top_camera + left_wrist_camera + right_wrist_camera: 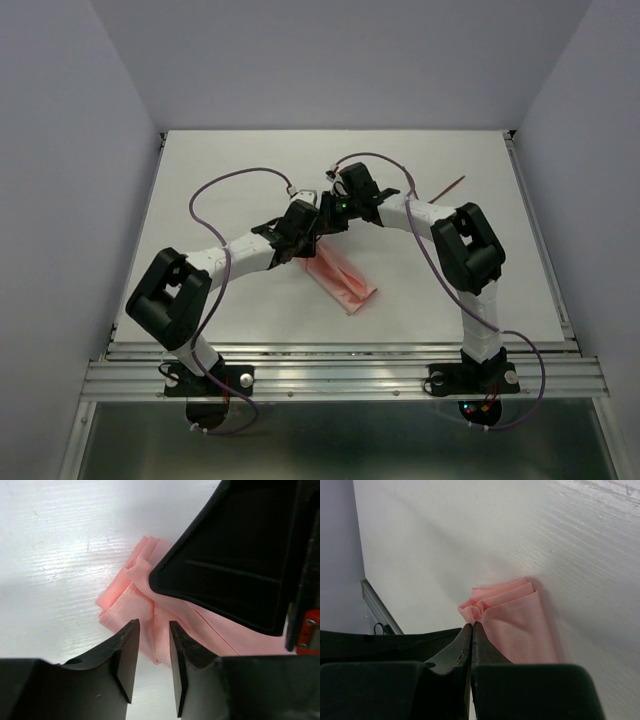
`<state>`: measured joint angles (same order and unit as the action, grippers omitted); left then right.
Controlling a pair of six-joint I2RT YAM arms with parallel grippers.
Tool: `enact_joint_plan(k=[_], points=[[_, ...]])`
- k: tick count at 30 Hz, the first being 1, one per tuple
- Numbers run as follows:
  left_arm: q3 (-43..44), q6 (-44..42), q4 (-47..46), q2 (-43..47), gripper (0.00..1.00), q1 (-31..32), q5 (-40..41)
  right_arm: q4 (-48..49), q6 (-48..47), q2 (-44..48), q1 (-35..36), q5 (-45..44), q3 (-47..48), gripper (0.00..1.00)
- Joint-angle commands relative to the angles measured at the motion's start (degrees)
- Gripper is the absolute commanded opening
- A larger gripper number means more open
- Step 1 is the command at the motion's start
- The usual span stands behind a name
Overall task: Fold the napkin into a case and place the utensils inside
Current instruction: Grasp the top corner of the smaller rectangle folded napkin from the folded napkin.
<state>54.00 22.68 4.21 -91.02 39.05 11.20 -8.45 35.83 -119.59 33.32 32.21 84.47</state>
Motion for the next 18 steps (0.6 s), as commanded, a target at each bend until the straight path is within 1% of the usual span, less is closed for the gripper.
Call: enact_joint_plan(k=[1,9,18], points=[[-0.21,0.53,0.01,-1.52,0.46,0.41,1.37,2.56,-0.33,3.49,-0.45,0.93,-0.27,0.01],[0.84,0.53,0.45,-4.33,0.45,0.94,2.33,2.56,-0.41,3.31,-0.45,1.02,-0.27,0.01],[2.69,0.0,1.77,-6.89,0.36,1.21,4.18,2.56,-0.5,3.66,-0.45,1.37,-0.62,0.01]])
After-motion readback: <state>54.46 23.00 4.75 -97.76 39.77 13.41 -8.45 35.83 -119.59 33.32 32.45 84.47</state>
